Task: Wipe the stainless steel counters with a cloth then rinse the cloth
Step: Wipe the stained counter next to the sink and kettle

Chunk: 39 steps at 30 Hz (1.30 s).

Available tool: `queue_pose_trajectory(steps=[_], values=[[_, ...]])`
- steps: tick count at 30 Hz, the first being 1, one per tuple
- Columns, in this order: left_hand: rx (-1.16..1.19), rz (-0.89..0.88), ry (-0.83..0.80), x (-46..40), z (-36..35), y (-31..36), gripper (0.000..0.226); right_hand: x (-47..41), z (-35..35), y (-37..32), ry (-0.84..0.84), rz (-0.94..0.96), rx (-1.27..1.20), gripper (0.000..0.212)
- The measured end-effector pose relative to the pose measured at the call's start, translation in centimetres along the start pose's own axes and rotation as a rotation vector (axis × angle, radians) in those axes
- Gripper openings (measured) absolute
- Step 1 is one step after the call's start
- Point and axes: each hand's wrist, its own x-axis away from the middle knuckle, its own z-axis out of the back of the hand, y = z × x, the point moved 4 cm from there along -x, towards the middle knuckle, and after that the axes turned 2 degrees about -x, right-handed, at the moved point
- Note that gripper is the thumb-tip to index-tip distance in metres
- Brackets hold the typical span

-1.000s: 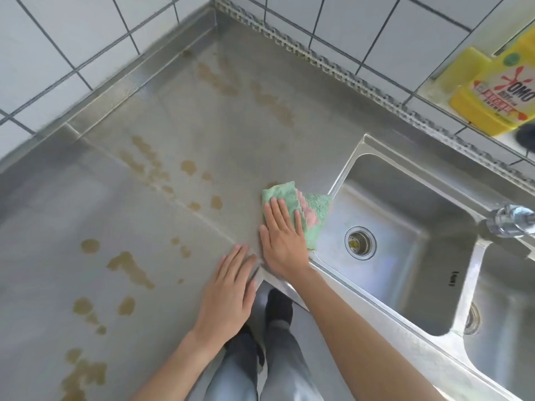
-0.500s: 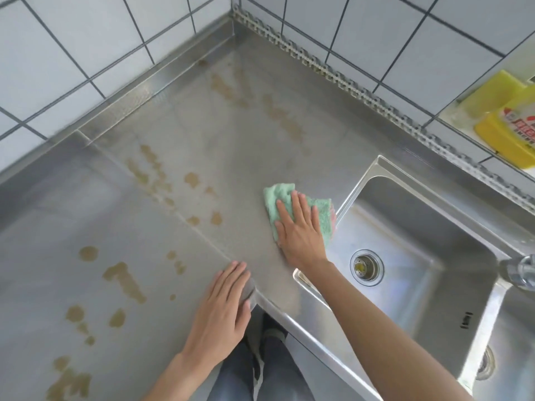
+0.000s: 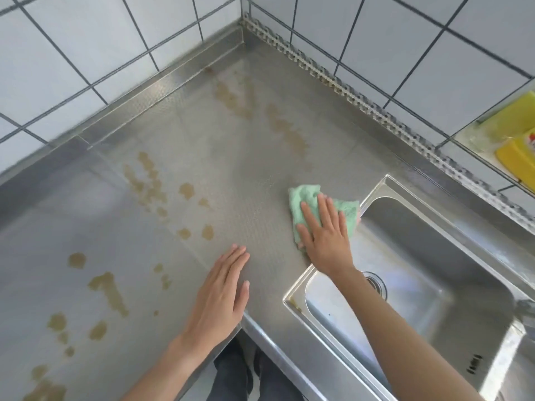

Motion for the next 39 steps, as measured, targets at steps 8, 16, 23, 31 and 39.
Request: queue_pose_trajectory(steps=[8,16,23,31,39], values=[[0.019,0.078,0.033,-3.8,-0.1,0.8,0.051,3.1,-2.5,-4.4,0.022,0.296,0.051,0.051],[-0.028,0.029,0.032,-10.0,-1.1,1.1,0.049,-2.4,2.4,6.4,0.023,-0.020,0.008,0.053],[-0.081,0.118,0.087,-18.5,-0.4,0.6,0.049,-7.9,0.6,-1.5,0.075,-0.050,-0.019,0.053],[-0.176,0.329,0.083,-25.2,0.3,-3.9,0.057,-6.4,2.8,6.1,0.004,0.099,0.116,0.056],[-0.353,0.282,0.174,-25.3,-1.1,-4.8,0.061,-19.8,2.7,-0.5,0.061,-0.116,0.002,0.057]])
